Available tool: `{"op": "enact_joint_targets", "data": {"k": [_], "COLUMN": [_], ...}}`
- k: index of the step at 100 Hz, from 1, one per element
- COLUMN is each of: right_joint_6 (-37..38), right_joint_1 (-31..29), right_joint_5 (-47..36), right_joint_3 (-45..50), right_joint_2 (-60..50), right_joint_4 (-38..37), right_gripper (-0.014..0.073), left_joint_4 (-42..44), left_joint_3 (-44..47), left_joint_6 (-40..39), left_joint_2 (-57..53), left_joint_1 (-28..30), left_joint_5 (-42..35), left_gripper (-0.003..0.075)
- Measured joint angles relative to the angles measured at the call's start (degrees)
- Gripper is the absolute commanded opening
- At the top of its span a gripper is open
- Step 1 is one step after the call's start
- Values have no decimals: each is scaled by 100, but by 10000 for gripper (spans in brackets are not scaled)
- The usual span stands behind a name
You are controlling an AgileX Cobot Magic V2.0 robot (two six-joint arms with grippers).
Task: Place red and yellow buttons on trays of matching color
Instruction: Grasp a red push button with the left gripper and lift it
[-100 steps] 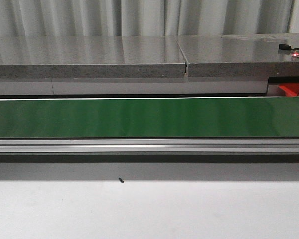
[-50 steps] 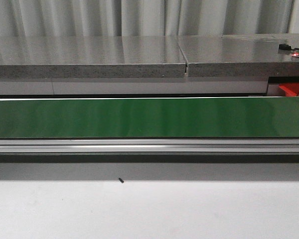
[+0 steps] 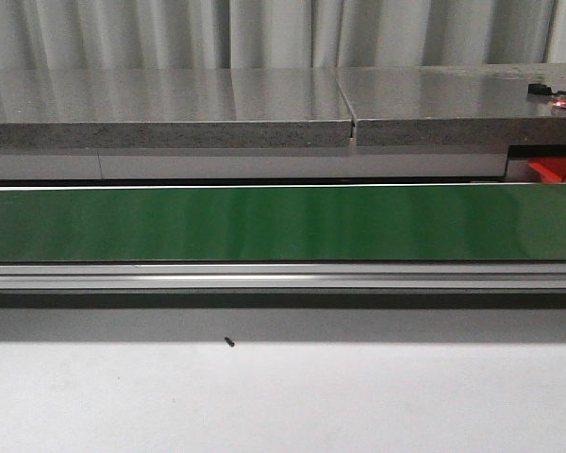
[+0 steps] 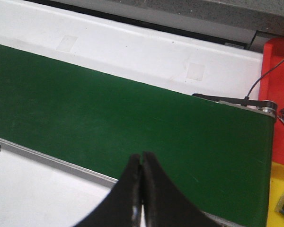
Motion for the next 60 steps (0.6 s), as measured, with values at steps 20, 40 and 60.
{"op": "enact_joint_targets", "data": {"k": [20,40,60], "right_joint_6": [0,0,0], "right_joint_1": [0,0,0], "right_joint_5": [0,0,0], "right_joint_3": [0,0,0], "right_joint_2": [0,0,0], "right_joint_4": [0,0,0], "right_gripper": [-68,-68,-68], "left_joint_4": [-138,-326,-513], "left_joint_3": [0,0,79], "left_joint_6": [0,0,0], "left_joint_2": [-848,-1614,-1968], "left_joint_1": [0,-220,-725], "left_joint_5": [367,907,1119], "left_gripper": [59,59,59]}}
